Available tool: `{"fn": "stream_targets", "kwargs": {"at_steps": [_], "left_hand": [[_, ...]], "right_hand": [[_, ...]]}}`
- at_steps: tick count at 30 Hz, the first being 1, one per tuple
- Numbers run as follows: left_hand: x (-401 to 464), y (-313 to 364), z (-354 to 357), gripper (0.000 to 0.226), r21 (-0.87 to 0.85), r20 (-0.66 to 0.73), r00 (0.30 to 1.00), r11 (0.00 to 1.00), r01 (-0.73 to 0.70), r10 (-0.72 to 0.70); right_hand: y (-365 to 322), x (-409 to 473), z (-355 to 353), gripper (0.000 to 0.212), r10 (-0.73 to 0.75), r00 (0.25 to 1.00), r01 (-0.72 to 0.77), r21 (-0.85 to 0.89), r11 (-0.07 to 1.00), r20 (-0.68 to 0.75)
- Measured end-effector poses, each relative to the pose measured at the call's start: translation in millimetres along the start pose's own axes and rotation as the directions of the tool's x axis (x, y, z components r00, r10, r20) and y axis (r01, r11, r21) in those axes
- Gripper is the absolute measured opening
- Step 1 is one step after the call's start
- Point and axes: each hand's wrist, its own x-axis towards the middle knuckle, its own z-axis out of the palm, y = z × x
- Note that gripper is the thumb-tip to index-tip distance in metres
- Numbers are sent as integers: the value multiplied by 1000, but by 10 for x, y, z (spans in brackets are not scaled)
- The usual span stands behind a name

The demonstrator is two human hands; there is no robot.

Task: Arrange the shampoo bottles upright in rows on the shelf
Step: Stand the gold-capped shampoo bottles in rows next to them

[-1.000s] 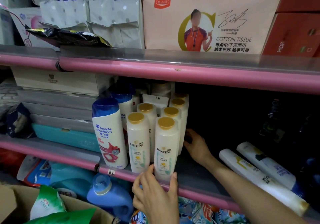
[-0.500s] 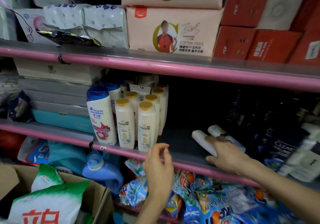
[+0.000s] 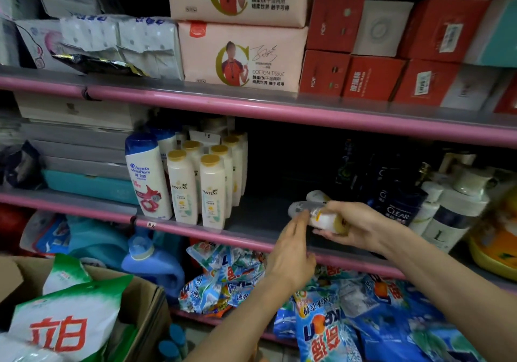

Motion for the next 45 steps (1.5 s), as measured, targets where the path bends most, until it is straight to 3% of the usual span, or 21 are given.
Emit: {"fn": "stream_targets", "kwargs": {"at_steps": [3,7,9,12,14,16,18,21,27,31,39,43,45], "left_hand": [[36,-4,-68,82,28,-106,994,999,-23,26],[43,25,-287,54,120,-315,944,991,-61,96],[-1,46,-420,38,102,-339,932,990,-99,128],[-126,46,-546,27,-52,-223,972,995,-83,69],[-206,50,-584,22,-238,-103,994,971,20,-46],[-282,54,-614,22,-359,20,988,922,149,-152],[-346,43,-628,30,-430,116,977,877,212,-179],[-421,66,-647,30,-475,190,971,852,221,-145],[-477,116,-686,31,-474,176,967,846,245,-182],[-517,164,-698,20,-503,173,968,829,244,-179],[-504,211,-669,16,-557,171,963,786,269,-209],[-463,212,-705,17,-570,176,957,769,289,-229],[-435,210,-755,18,-600,192,954,742,299,-230]], "right_hand": [[-79,-236,-38,40,107,983,-131,160,978,149],[-125,-490,-50,53,168,932,-194,54,979,320],[-127,-576,-28,56,171,917,-189,13,982,361],[-85,-646,43,75,125,930,-97,-99,990,346],[-46,-649,85,90,12,966,44,-211,976,258],[-12,-657,130,84,-157,972,197,-245,949,174],[19,-676,184,69,-254,950,278,-121,953,182],[49,-755,298,59,-238,923,229,68,971,301],[64,-853,414,59,-209,934,194,82,978,290],[61,-918,483,56,-185,945,124,226,966,268],[46,-903,547,47,-263,959,226,273,935,108],[63,-894,520,64,-247,950,202,229,952,191],[94,-891,511,70,-291,918,273,103,956,270]]}}
